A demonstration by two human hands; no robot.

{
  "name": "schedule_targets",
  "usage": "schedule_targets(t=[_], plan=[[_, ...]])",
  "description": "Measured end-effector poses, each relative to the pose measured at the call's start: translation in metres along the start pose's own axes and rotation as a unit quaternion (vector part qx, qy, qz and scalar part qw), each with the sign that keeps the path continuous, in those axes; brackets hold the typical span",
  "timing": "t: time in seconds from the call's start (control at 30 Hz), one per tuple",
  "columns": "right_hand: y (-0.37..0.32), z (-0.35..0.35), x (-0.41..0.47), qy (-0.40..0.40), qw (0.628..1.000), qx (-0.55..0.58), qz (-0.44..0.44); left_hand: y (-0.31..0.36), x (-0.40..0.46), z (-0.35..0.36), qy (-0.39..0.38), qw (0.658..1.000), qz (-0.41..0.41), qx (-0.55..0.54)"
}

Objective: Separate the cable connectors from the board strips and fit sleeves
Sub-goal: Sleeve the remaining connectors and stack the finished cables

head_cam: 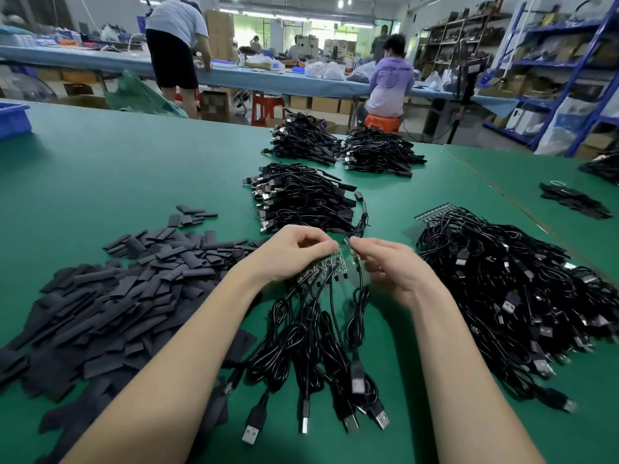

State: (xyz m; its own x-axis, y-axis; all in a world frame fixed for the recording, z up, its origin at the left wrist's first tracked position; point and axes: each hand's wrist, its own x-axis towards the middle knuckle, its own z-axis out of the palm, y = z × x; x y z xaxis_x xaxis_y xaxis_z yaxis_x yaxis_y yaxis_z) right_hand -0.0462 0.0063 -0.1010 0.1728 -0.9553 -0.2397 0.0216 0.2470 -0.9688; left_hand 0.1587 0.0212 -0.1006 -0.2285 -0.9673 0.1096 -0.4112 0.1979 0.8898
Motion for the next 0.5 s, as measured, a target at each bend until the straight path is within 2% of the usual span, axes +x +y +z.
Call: schedule_targets(t=[0.07,0.1,0.17,0.2,0.23,0.3,0.37,0.43,0.5], plan=[[-0.008,-0.007,-0.003,0.097,0.991,-0.078,-0.049,-0.005,0.0,0.003,0.021,0.991,-0.025,0.128],[-0.011,-0.009,-0.004,0.117,0.987,-0.08,-0.071,-0.005,-0.001,0.006,0.032,0.983,-0.025,0.177],[-0.018,-0.006,-0.005,0.112,0.986,-0.079,-0.1,0.001,-0.002,0.013,0.065,0.975,0.003,0.214],[-0.02,-0.002,-0.006,0.1,0.986,-0.079,-0.107,0.005,-0.003,0.017,0.083,0.977,0.021,0.196],[-0.023,0.003,-0.007,0.086,0.988,-0.072,-0.111,0.01,-0.003,0.021,0.095,0.985,0.03,0.143],[-0.026,0.013,-0.007,0.066,0.99,-0.049,-0.117,0.017,-0.001,0.03,0.079,0.996,0.006,-0.035],[-0.026,0.021,-0.007,0.062,0.991,-0.03,-0.115,0.02,-0.002,0.038,0.066,0.98,-0.036,-0.185],[-0.027,0.023,-0.008,0.076,0.99,-0.046,-0.108,0.02,-0.003,0.041,0.076,0.96,-0.067,-0.26],[-0.031,0.024,-0.008,0.12,0.974,-0.136,-0.137,0.019,-0.005,0.041,0.079,0.943,-0.094,-0.309]])
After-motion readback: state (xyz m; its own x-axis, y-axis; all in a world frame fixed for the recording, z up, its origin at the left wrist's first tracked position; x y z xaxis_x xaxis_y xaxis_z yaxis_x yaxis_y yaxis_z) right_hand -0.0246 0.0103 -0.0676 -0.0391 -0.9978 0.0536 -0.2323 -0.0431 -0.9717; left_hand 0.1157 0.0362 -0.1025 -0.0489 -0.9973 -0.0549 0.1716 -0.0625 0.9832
